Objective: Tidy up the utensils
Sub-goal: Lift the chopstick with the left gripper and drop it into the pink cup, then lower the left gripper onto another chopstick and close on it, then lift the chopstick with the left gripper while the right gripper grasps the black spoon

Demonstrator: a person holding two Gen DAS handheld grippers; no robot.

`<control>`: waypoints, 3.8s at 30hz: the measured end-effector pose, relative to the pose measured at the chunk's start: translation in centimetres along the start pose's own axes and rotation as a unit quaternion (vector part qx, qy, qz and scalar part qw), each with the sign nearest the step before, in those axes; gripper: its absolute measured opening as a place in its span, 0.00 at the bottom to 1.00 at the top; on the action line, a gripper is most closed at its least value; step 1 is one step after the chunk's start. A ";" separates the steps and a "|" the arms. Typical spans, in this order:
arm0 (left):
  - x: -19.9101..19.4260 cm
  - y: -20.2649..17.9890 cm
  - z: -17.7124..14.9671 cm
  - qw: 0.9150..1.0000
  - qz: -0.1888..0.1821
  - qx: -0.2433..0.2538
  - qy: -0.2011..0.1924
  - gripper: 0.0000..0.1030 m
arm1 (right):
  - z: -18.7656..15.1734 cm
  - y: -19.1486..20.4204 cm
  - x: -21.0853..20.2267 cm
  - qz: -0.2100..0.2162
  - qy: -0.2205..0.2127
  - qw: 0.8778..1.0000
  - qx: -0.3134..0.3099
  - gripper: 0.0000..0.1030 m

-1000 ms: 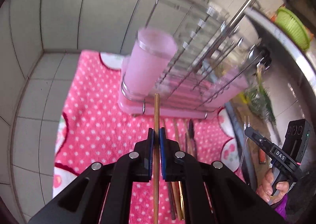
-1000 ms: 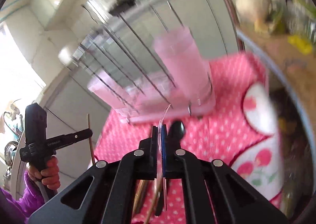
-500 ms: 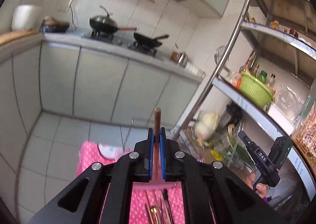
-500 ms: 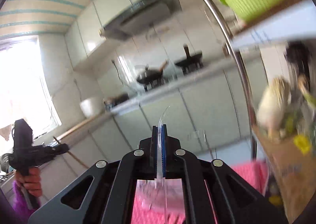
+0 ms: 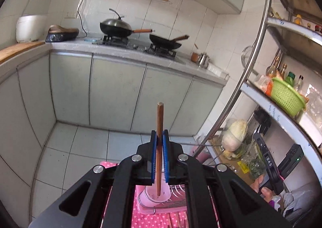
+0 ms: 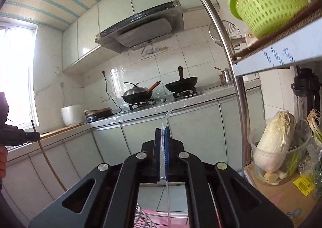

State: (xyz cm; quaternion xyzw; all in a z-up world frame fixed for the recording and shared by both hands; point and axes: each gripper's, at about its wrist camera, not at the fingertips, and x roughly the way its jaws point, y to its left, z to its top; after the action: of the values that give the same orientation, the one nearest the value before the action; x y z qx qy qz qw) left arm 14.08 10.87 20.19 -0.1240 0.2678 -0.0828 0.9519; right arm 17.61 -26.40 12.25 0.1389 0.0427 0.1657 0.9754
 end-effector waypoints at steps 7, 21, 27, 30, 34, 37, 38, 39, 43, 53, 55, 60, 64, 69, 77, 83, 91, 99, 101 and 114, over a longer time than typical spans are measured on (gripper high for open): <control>6.3 -0.2 -4.0 0.996 -0.001 0.016 0.083 0.05 | -3.9 -0.8 0.5 -0.008 0.057 0.998 0.015 0.04; 8.5 2.4 -5.4 0.994 0.027 -0.033 0.102 0.34 | -6.1 -2.1 -0.4 -0.037 0.197 0.978 0.055 0.45; 3.7 3.5 -5.9 0.997 0.020 -0.045 0.063 0.35 | -5.8 -0.6 -4.7 -0.066 0.195 0.978 0.025 0.45; 2.1 3.4 -7.7 0.997 0.015 -0.044 0.065 0.35 | -6.7 0.2 -7.0 -0.066 0.207 0.976 0.025 0.45; 1.0 2.6 -11.2 0.995 -0.002 -0.036 0.088 0.35 | -8.9 1.1 -9.0 -0.062 0.239 0.968 0.031 0.45; 1.0 1.6 -14.1 0.993 -0.014 -0.031 0.111 0.35 | -11.1 1.7 -9.7 -0.056 0.274 0.960 0.036 0.45; 1.4 1.2 -15.3 0.991 -0.018 -0.029 0.126 0.35 | -11.9 2.0 -9.9 -0.055 0.285 0.956 0.037 0.45; 1.8 0.9 -16.4 0.990 -0.023 -0.027 0.140 0.35 | -12.5 2.1 -10.0 -0.055 0.293 0.954 0.039 0.45; 4.2 0.0 -20.6 0.979 -0.032 -0.026 0.198 0.32 | -14.9 2.3 -10.4 -0.051 0.326 0.942 0.053 0.45; 12.9 -1.9 -27.7 0.927 -0.029 -0.025 0.374 0.10 | -17.5 1.8 -11.2 -0.053 0.359 0.929 0.078 0.45; 14.0 -2.4 -28.1 0.922 -0.023 -0.018 0.387 0.08 | -17.8 1.7 -11.2 -0.048 0.362 0.927 0.084 0.45; 16.0 -3.7 -28.1 0.919 0.011 0.015 0.394 0.07 | -17.7 1.4 -11.2 -0.042 0.359 0.928 0.092 0.45; 17.2 -4.1 -28.7 0.913 0.023 0.025 0.406 0.06 | -17.6 1.1 -11.2 -0.037 0.356 0.928 0.100 0.45; 18.2 -4.8 -29.0 0.909 0.026 0.033 0.414 0.06 | -17.9 0.7 -11.1 -0.036 0.359 0.927 0.105 0.45; 19.5 -6.1 -28.9 0.906 0.033 0.050 0.420 0.04 | -18.5 0.4 -10.3 -0.030 0.374 0.920 0.116 0.45; 17.4 -3.3 -26.8 0.922 0.057 0.019 0.382 0.04 | -19.7 -0.2 -8.4 -0.015 0.404 0.901 0.156 0.45; 16.4 0.1 -26.3 0.928 0.052 -0.018 0.370 0.04 | -23.3 -0.3 -3.4 0.001 0.472 0.854 0.218 0.40; 16.5 1.4 -26.6 0.927 0.026 -0.024 0.374 0.04 | -25.1 -0.1 -0.8 -0.020 0.513 0.835 0.199 0.12; 16.6 1.6 -26.6 0.926 0.023 -0.027 0.375 0.04 | -25.2 0.0 -0.7 -0.019 0.510 0.837 0.198 0.11; 9.6 2.8 -24.6 0.964 -0.022 -0.042 0.261 0.04 | -20.6 1.7 -6.5 -0.003 0.402 0.903 0.150 0.11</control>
State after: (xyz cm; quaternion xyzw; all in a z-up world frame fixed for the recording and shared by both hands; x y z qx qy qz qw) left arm 9.37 6.66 -5.56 -0.1438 0.5073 -0.1222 0.8409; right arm 8.34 -21.78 -6.74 0.2050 0.4562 0.1959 0.8435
